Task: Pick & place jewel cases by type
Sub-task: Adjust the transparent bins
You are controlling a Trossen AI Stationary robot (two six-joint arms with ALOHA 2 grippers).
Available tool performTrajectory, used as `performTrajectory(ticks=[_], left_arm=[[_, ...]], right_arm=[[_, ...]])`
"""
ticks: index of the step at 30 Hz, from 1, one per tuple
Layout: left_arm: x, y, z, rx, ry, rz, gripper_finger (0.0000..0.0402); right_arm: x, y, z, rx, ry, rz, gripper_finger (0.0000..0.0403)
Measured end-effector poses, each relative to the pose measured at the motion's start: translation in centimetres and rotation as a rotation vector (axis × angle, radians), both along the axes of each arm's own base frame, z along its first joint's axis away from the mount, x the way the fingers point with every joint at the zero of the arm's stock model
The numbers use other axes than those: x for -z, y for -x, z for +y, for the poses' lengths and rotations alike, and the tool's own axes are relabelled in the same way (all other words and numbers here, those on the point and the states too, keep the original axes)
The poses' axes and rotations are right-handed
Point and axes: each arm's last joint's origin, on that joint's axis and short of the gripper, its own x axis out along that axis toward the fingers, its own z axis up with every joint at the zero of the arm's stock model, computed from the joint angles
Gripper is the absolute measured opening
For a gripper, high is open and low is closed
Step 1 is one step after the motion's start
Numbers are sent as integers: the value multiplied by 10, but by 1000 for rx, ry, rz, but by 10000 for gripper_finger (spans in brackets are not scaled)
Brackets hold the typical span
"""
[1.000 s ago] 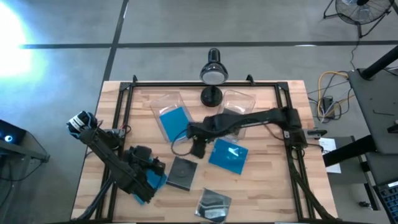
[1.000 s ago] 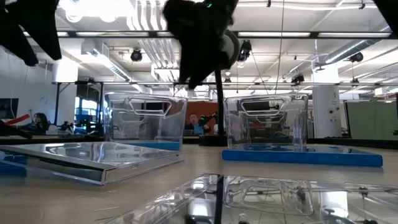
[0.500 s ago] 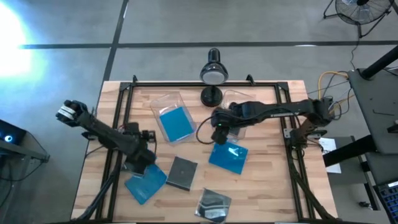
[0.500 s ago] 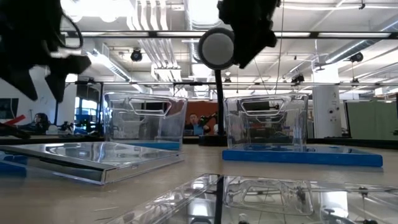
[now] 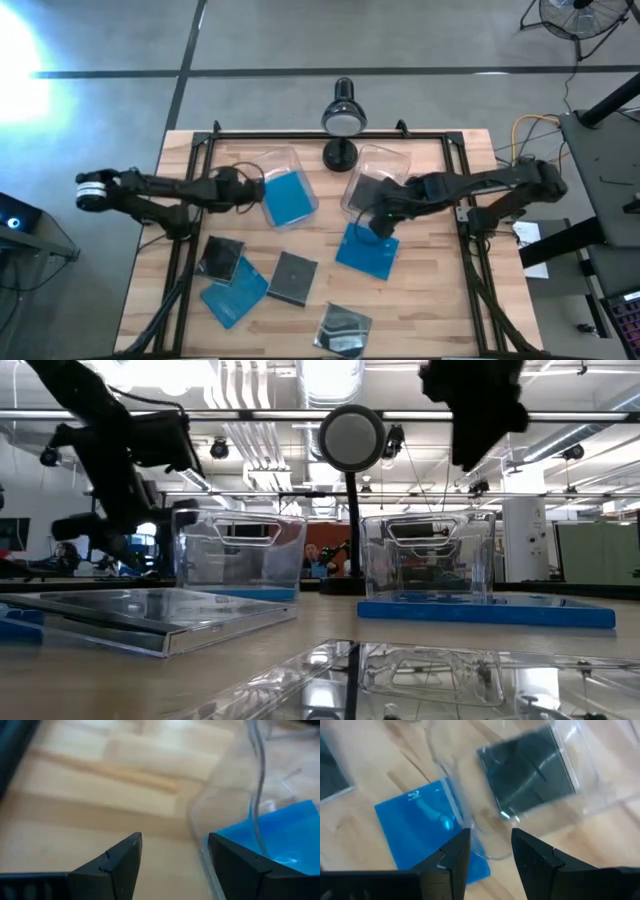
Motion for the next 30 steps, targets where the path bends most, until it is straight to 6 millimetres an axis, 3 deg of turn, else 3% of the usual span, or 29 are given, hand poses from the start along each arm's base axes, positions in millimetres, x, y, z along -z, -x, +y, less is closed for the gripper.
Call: performTrajectory(ticks=[6, 10, 16, 19, 23, 27, 30], left_arm=[[-14, -15, 18, 102, -108, -41, 213], [-35, -22, 21, 191, -221, -4, 213], [-80, -27, 19, 313, -354, -1, 213], [-104, -27, 13, 355, -398, -61, 213], [-123, -28, -2, 435, -400, -152, 213], [-126, -32, -24, 505, -364, -204, 213], [-124, -33, -44, 532, -329, -250, 213]], right_arm=[[11, 36, 1, 117, -64, -26, 137], [24, 56, -2, 160, -79, -23, 134], [42, 45, -7, 56, -81, -151, 133], [49, 31, -7, -37, -35, -193, 132], [64, 21, -9, -121, 33, -115, 131], [74, 32, -14, -20, 160, 60, 124], [54, 47, -16, 78, 270, -7, 117]])
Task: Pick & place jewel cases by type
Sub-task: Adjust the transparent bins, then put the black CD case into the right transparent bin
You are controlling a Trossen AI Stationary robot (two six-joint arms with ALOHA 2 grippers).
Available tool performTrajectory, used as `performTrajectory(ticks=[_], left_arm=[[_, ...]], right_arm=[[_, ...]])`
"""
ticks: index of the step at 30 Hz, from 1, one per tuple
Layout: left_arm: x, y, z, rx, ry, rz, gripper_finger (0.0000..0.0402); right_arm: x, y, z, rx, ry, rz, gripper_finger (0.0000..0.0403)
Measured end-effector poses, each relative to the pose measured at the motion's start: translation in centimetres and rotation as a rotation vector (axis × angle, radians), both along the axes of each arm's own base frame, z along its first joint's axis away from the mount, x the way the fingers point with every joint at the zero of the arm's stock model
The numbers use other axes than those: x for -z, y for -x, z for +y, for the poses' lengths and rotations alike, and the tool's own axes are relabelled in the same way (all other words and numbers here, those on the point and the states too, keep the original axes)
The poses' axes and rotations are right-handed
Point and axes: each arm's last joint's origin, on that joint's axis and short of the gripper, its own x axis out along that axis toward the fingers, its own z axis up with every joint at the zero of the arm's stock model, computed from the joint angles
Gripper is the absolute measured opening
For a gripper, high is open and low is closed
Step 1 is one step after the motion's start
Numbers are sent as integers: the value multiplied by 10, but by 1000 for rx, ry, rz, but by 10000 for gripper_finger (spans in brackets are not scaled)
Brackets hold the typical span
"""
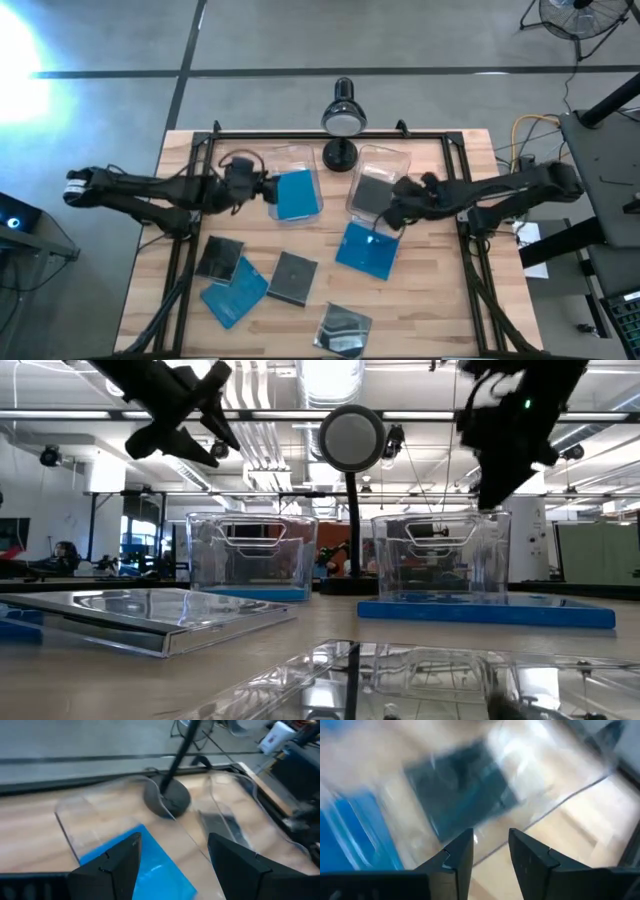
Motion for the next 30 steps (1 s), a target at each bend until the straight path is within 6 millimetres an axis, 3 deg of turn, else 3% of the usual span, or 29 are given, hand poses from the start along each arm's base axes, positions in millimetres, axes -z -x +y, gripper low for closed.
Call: performTrajectory(ticks=[5, 9, 12, 15, 19, 23, 26, 30], left_arm=[[5, -1, -32, 9, 18, -45, 213], [14, 0, -50, 22, 63, -38, 213], [25, 1, -65, 94, 152, 15, 213], [33, 1, -87, 252, 245, 81, 213], [43, -3, -118, 430, 381, 119, 213], [61, -6, -139, 513, 459, 211, 213], [74, -10, -147, 504, 448, 261, 213], [89, -16, -152, 552, 352, 351, 213]], right_arm=[[-26, 29, -9, 60, 30, -135, 105], [-30, 58, -15, 153, 1, -77, 97], [-29, 69, -8, 56, -145, -40, 95], [-23, 75, 6, -98, -403, -1, 100], [-1, 70, 23, -152, -699, -15, 120], [20, 48, 42, -165, -888, -234, 158], [32, 30, 54, -150, -979, -385, 193], [48, 12, 65, -87, -1006, -414, 230]])
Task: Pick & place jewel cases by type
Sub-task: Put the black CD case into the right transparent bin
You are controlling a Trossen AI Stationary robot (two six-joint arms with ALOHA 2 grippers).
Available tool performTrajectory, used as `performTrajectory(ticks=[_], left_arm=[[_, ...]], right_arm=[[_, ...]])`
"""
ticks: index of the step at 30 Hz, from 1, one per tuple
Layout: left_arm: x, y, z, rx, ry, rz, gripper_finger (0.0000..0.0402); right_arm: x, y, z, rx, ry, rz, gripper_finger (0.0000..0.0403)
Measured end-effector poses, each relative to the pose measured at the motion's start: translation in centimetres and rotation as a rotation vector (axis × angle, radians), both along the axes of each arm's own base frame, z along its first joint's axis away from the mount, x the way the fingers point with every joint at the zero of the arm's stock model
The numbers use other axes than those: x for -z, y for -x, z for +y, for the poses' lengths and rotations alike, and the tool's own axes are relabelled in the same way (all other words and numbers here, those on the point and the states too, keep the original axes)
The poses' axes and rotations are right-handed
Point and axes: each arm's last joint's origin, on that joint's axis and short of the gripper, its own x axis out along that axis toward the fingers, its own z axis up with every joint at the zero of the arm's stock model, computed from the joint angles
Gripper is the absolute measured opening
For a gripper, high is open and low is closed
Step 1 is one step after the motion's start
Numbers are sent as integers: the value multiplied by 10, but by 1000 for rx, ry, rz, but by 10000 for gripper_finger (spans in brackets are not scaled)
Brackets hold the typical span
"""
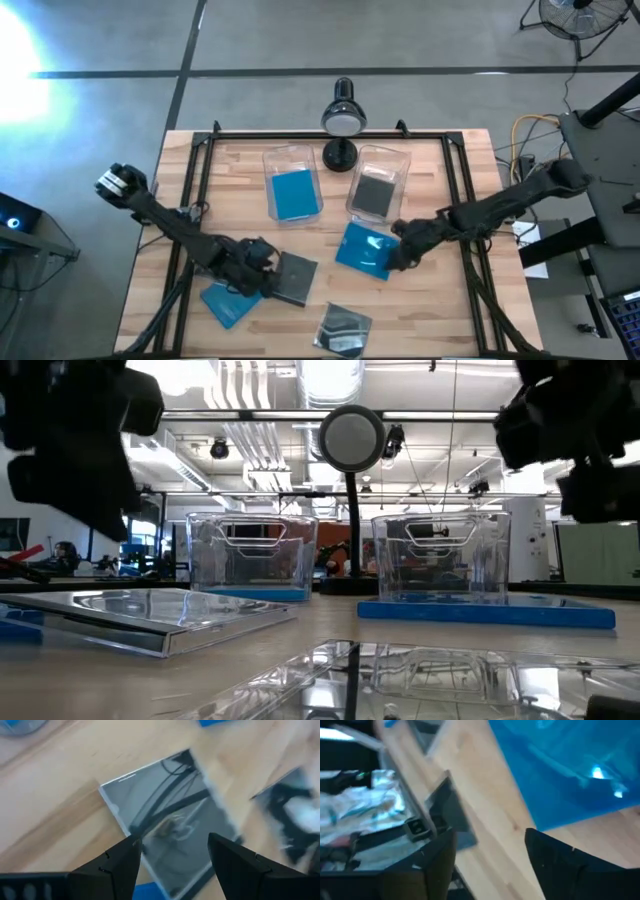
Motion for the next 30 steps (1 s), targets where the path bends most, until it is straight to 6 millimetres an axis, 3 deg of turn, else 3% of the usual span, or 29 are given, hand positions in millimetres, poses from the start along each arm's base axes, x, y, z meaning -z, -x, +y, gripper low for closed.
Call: performTrajectory(ticks=[7, 12, 19, 25, 30], left_arm=[[30, -2, -6, 104, -22, 187, 213], [43, -9, -11, 117, -17, 205, 213], [46, -11, -12, 94, -30, 190, 213], [48, -11, -7, -93, -7, 137, 213], [51, -13, -9, -99, 31, 84, 213]], right_arm=[[14, -31, 19, 53, 49, 86, 256], [17, -59, 32, 132, -16, 135, 264], [34, -113, 53, 190, -29, 121, 259], [63, -159, 68, 188, 0, 155, 247], [68, -189, 78, 196, 6, 118, 246]])
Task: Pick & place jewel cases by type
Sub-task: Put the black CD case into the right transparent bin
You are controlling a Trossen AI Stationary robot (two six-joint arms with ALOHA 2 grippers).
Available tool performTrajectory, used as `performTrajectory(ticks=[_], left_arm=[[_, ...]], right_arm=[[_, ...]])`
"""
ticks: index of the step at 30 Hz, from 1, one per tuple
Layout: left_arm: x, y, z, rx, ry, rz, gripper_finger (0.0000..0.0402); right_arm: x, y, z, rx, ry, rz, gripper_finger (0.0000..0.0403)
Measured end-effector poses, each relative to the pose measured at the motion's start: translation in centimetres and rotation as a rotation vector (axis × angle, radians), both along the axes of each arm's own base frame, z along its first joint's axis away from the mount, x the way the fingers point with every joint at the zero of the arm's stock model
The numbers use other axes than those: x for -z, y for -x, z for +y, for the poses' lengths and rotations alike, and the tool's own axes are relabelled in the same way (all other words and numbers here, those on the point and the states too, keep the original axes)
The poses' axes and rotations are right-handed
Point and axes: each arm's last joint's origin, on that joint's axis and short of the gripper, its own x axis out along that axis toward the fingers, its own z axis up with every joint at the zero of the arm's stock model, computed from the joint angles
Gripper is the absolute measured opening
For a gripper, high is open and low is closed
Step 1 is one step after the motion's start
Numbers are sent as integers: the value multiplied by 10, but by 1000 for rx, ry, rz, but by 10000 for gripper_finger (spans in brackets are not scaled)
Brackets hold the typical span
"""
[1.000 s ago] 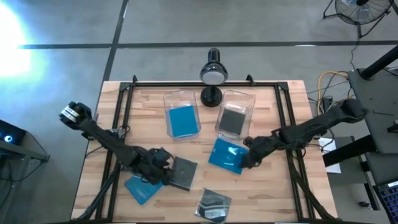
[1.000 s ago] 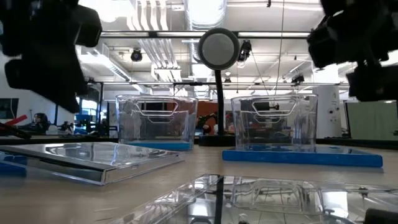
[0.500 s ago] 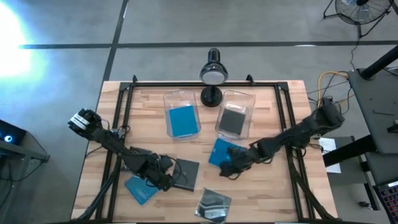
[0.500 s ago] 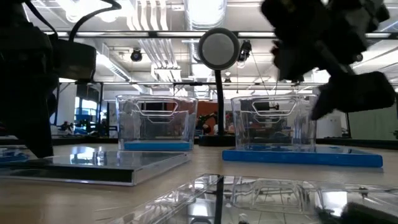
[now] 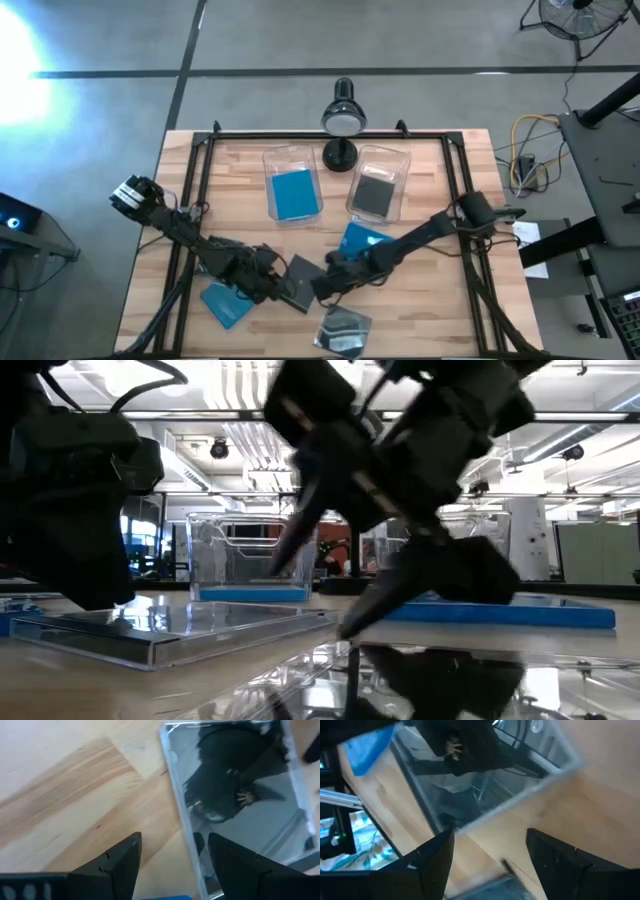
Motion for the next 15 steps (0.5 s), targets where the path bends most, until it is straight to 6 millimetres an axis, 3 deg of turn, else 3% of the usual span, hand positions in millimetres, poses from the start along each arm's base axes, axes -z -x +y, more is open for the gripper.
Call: performTrajectory(ticks=[8, 15], left_arm=[[6, 0, -1, 35, 42, -82, 213], [7, 5, -8, 171, 11, -51, 213]], right_arm=[[-1, -20, -5, 74, 56, -26, 245], [-27, -27, -16, 82, 231, -111, 244]])
